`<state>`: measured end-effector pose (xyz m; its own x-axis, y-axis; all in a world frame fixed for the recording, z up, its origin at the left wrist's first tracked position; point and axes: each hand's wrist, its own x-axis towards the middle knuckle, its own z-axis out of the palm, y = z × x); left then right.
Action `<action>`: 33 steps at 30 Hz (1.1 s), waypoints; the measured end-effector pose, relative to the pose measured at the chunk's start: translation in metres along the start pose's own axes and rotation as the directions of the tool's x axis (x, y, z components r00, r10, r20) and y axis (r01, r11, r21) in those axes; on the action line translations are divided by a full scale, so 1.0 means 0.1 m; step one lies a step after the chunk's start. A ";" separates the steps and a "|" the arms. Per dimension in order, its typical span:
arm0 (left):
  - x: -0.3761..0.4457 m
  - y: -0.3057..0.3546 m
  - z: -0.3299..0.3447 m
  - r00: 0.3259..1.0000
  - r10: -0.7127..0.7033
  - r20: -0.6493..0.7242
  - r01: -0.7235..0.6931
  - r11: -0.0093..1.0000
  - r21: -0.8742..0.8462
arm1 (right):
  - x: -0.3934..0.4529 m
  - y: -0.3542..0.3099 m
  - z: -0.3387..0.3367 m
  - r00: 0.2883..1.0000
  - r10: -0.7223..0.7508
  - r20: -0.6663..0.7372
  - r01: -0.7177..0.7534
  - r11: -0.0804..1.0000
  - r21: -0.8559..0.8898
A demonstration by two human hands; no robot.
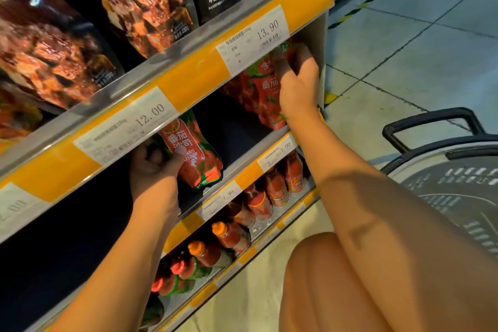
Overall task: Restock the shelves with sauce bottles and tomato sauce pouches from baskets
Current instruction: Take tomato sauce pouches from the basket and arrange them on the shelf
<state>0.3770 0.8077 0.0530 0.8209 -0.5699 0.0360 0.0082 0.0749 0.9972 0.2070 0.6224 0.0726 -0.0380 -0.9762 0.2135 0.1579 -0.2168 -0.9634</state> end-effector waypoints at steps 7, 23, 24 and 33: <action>-0.23 0.03 -0.16 0.986 -0.042 0.164 -0.005 0.961 0.275 | -0.06 0.06 -0.26 0.999 -0.014 0.034 0.020 0.985 -0.170; 0.05 -0.14 0.09 0.985 0.007 0.174 -0.102 0.834 0.543 | -0.81 0.29 -0.82 0.672 0.072 0.737 0.575 0.577 -0.581; 0.09 -0.18 0.10 0.983 0.017 0.183 -0.118 0.823 0.555 | -0.86 0.36 -0.84 0.663 0.045 0.747 0.614 0.538 -0.577; 0.38 -0.32 0.41 0.975 0.080 0.208 -0.186 0.810 0.556 | -1.00 0.53 -0.80 0.682 0.026 0.731 0.660 0.411 -0.630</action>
<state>0.3847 0.7501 0.0255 0.6821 -0.7198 0.1291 -0.4634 -0.2888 0.8378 0.1404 0.7086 -0.0133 0.6999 -0.6731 0.2389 -0.5814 -0.7312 -0.3569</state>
